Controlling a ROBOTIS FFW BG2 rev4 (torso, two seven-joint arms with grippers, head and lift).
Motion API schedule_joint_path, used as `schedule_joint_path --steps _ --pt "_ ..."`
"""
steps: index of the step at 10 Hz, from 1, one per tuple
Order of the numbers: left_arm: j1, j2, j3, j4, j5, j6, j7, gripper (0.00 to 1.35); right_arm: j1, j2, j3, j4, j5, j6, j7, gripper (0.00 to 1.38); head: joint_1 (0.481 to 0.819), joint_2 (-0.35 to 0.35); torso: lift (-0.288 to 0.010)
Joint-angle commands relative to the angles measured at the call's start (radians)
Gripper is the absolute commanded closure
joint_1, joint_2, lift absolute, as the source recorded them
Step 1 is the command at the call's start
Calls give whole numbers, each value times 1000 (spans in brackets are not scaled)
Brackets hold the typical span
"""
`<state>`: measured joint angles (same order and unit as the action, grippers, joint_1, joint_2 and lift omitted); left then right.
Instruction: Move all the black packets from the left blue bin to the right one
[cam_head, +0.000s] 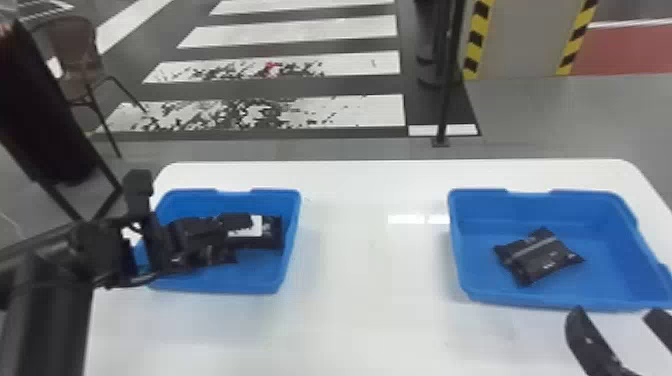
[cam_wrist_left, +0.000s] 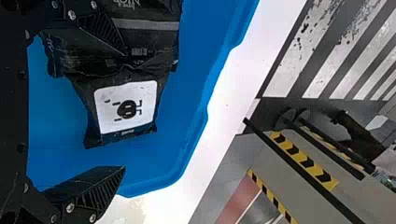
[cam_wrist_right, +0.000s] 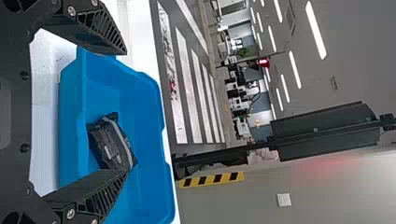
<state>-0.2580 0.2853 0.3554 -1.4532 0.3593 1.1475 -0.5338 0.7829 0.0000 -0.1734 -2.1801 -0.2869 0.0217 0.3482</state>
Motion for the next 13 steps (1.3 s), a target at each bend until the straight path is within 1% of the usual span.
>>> schedule_joint_path --steps 1,2,4,5,6,7,8,9,10,11,12,13 --pt "-24 3 -20 43 26 -14 0 211 -7 1 4 7 -8 3 0 124 695 127 -140" --pt "-37 3 -26 82 24 -14 0 343 -12 1 6 17 -18 5 2 124 695 119 -140" --pt "-42 -2 -22 122 26 -21 6 803 -20 1 8 26 -26 5 3 124 695 114 -140" --pt "-49 -5 -22 132 24 -16 15 818 -20 1 8 29 -34 8 5 124 695 115 -140" --pt "-66 -3 -28 163 22 26 26 820 -22 1 10 31 -38 10 6 124 695 115 -140" --pt "-81 0 -34 188 -18 11 25 886 -29 1 14 44 -50 13 9 124 695 114 -140" --pt "-83 5 -54 188 -30 11 31 1154 -29 1 14 44 -56 13 12 125 695 116 -140" --pt "-69 -2 -44 188 -12 -14 31 1185 -27 1 12 46 -64 13 15 125 695 121 -140" --pt "-61 -6 -52 183 -8 -41 9 1187 -20 1 12 44 -86 13 17 127 695 125 -140" --pt "-17 -6 -60 100 -8 -41 -5 1187 -12 1 12 36 -92 13 17 127 695 118 -140" --pt "39 -11 -54 19 38 -55 -32 1199 -10 1 12 29 -100 13 17 127 695 114 -140" --pt "93 -14 -46 -67 59 -75 -49 1199 -10 1 12 24 -106 13 18 127 695 106 -140"
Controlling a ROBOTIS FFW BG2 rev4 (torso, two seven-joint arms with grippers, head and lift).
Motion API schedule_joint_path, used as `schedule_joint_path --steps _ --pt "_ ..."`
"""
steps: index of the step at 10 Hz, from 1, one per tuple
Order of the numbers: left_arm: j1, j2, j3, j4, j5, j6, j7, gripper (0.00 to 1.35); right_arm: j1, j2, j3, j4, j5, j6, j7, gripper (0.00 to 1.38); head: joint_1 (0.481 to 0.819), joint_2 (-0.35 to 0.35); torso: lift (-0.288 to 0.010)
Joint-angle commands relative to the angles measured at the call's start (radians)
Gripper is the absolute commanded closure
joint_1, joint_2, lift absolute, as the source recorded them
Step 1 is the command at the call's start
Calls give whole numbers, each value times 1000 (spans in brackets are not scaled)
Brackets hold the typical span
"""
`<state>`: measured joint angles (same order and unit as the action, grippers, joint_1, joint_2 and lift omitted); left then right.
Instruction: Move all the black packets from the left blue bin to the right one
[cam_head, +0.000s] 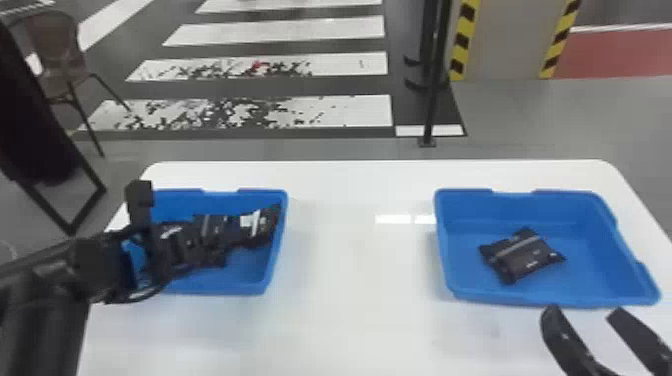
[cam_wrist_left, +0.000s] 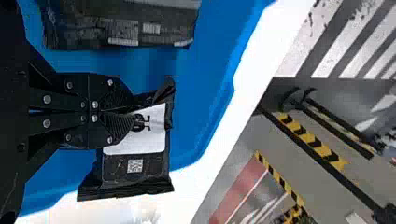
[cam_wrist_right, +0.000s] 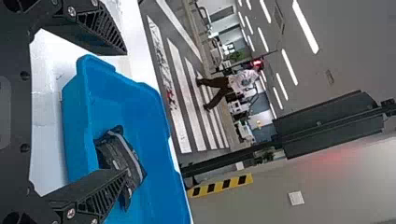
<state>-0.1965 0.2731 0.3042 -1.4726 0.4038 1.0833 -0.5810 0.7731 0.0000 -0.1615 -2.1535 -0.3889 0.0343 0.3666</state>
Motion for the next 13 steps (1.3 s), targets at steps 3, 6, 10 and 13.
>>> schedule_joint_path --steps 3,6,10,13 --pt "201 -23 51 -325 65 -6 -16 1199 5 -3 0 -25 -26 0 18 128 695 84 -140" --pt "312 -55 49 -512 147 -28 -48 1199 -52 -11 0 -20 -88 93 137 128 695 63 -140" --pt "317 -74 -71 -551 232 -60 -69 1199 -120 -49 106 -42 -249 277 198 128 695 67 -140" --pt "302 -81 -147 -553 252 -67 -71 1199 -169 -64 146 -32 -289 329 198 128 695 49 -140"
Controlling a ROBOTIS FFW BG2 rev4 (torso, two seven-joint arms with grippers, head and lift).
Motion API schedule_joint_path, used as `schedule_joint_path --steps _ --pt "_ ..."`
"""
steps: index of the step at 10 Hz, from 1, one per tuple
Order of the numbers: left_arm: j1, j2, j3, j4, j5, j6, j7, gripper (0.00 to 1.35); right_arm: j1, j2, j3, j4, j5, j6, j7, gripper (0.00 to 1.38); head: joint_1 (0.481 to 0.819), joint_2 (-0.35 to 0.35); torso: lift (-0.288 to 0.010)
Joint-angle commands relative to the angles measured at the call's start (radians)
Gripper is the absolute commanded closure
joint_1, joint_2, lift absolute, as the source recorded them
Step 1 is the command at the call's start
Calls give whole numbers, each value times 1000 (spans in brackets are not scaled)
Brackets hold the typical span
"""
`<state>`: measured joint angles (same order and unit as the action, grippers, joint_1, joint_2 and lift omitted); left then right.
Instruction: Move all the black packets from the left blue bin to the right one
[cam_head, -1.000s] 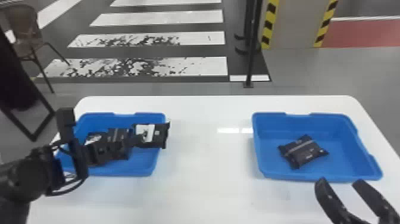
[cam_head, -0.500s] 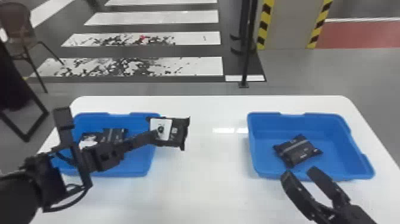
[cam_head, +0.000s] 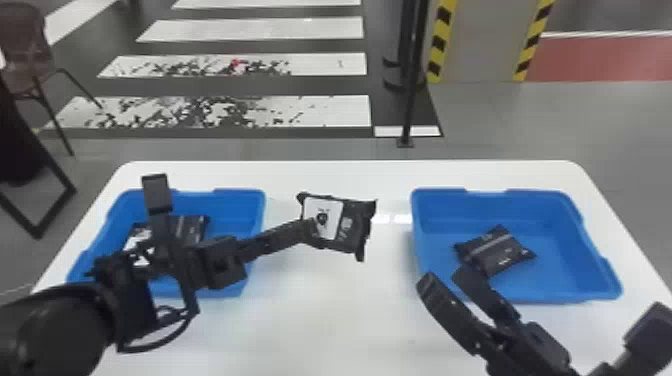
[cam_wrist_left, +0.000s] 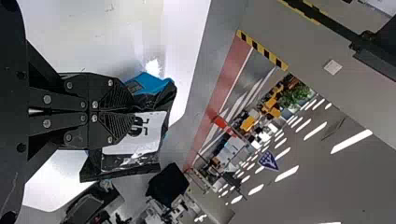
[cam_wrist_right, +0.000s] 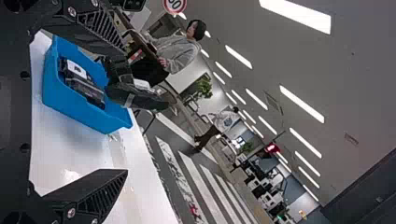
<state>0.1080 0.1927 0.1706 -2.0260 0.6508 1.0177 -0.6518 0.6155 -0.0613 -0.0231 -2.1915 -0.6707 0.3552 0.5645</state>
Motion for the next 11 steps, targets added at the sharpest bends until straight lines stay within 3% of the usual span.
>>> schedule_joint_path --steps 1,4,6,7,9,10,11 --pt "-12 -1 -51 0 21 -2 -2 1199 -31 -8 23 21 -15 10 -2 128 695 41 -140" --pt "-20 -2 -113 0 37 8 -2 1199 -88 -23 57 60 -45 13 -14 128 695 7 -140" --pt "-22 -2 -137 0 45 18 -2 1199 -120 -31 77 75 -55 13 -21 216 695 -6 -140" --pt "-27 -4 -147 0 47 20 -2 1199 -130 -34 85 84 -65 13 -23 377 695 -12 -140" --pt "-29 -6 -151 0 47 20 0 1199 -134 -34 89 102 -97 20 -28 1084 695 -17 -140" --pt "-27 -6 -149 0 45 20 -2 1199 -134 -32 89 111 -105 -7 -28 1274 695 -17 -140" --pt "-27 -6 -149 0 45 18 -2 1199 -134 -31 89 119 -119 -24 -29 1282 695 -18 -140"
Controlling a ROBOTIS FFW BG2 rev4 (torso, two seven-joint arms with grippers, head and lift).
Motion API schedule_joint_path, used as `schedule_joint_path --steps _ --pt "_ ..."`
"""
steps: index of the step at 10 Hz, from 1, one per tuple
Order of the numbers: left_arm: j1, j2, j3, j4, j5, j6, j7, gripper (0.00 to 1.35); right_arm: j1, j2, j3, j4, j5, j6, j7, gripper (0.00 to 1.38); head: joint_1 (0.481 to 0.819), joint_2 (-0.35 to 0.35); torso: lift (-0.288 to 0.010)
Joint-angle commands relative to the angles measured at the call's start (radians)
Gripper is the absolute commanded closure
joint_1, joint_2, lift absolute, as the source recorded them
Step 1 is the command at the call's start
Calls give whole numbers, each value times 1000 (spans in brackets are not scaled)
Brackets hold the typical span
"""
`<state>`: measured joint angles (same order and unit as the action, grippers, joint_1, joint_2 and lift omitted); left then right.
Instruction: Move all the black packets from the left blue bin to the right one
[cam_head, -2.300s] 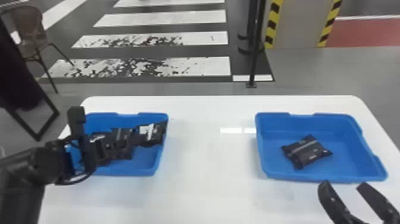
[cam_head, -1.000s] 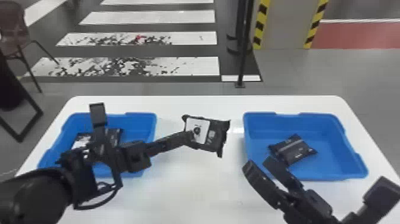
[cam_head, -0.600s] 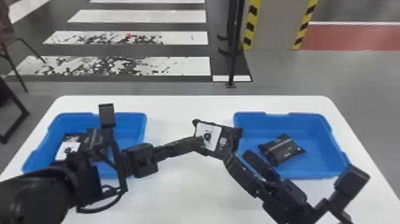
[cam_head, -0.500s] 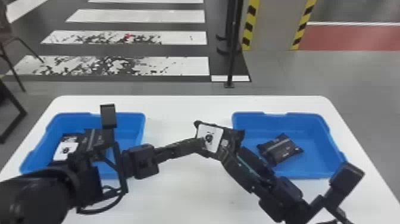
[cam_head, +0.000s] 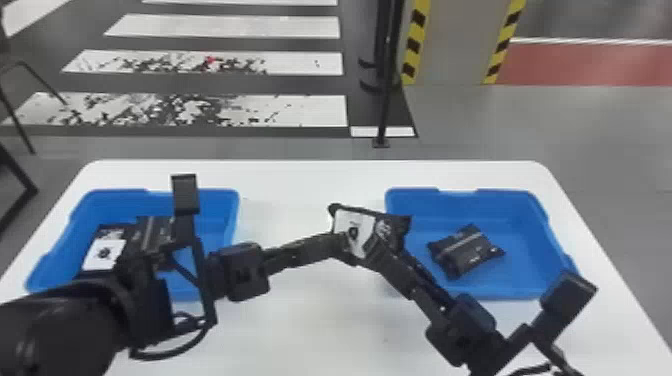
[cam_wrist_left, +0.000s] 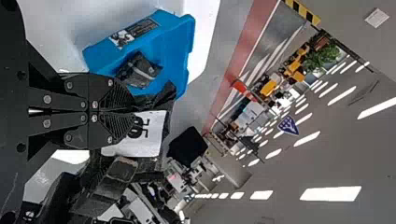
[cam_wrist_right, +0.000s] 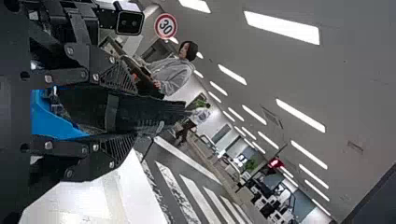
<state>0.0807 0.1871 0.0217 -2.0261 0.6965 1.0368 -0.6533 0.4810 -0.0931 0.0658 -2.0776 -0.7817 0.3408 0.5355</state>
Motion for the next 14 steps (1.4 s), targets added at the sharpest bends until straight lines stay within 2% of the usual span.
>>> schedule_joint_path --steps 1,2,3,4,5,7,9,12,13,14 --pt "5 -1 6 0 -3 -18 4 1199 0 1 0 5 -10 -12 1 1280 695 -23 -140" --pt "32 -23 40 0 9 -50 29 935 2 1 0 2 -14 -14 1 1282 695 -23 -140" --pt "64 -57 96 0 19 -67 32 427 2 3 -10 2 -16 -17 1 1282 695 -19 -140" --pt "79 -60 102 0 21 -87 32 99 0 3 -52 10 -18 -17 0 1282 695 -3 -140" --pt "84 -51 86 -2 39 -94 32 94 -15 -4 -96 27 -8 -17 1 1282 695 3 -140" --pt "111 -38 74 -25 77 -114 32 151 -86 -34 -207 88 60 10 0 1282 695 -47 -140" --pt "150 -38 92 -44 101 -119 32 153 -172 -71 -293 187 189 27 -3 1280 695 -137 -140" --pt "189 -41 138 -61 115 -116 32 154 -290 -102 -341 358 297 96 -9 1246 695 -234 -140" --pt "194 -41 152 -69 113 -119 32 154 -307 -103 -345 368 311 96 -26 828 695 -240 -140" --pt "197 -41 162 -74 111 -126 32 153 -295 -94 -375 324 383 96 -48 337 695 -246 -140"
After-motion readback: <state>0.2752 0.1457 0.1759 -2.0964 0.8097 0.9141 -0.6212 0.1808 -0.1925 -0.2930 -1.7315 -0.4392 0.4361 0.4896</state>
